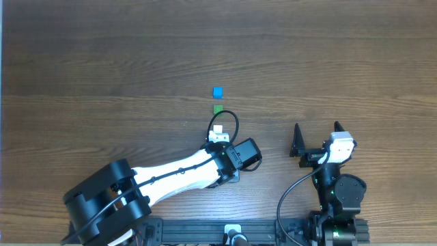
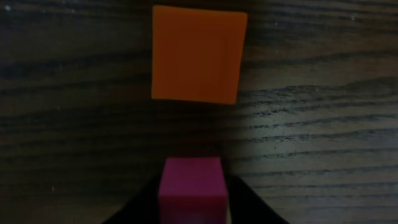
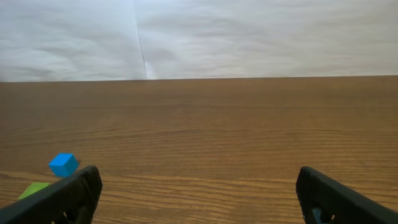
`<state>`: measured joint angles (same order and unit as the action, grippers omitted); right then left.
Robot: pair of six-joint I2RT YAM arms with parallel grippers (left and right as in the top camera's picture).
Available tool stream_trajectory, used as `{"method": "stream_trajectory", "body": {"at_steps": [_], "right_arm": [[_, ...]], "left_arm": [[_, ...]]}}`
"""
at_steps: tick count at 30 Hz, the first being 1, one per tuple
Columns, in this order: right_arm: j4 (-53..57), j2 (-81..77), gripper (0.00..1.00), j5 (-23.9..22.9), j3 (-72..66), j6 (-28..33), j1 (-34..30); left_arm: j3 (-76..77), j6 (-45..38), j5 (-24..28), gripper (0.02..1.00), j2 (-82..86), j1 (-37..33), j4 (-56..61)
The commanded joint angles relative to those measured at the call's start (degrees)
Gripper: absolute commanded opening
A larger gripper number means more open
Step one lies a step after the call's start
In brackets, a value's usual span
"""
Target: Stack Cubes
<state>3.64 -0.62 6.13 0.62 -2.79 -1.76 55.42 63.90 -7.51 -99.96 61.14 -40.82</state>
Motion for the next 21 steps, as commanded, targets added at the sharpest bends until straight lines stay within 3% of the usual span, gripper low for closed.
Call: {"method": "stream_trajectory", "body": {"at_steps": [1,8,14,21], "right_arm": [[0.13,0.33,0.993,0.26,-0.33,-0.13,0.35],[0.13,0.33,0.993,0.26,-0.33,-0.15,0.35],[0.13,0.33,0.993,0.26,-0.33,-0.15,0.35],[0.13,0.33,0.993,0.26,-0.33,-0.13,0.35]], "left_arm": [[0.74,-0.50,-0.28,0.261,-0.46,-0.31,0.11],[0.74,-0.48,-0.31,0.108,-0.24,-0.28,0.13],[1.81,-0.50,-1.79,0.071,6.36,-0.98,-1.05],[21.16,-7.04,-2.40,0.038,4.76,-9.16,-17.27]]}}
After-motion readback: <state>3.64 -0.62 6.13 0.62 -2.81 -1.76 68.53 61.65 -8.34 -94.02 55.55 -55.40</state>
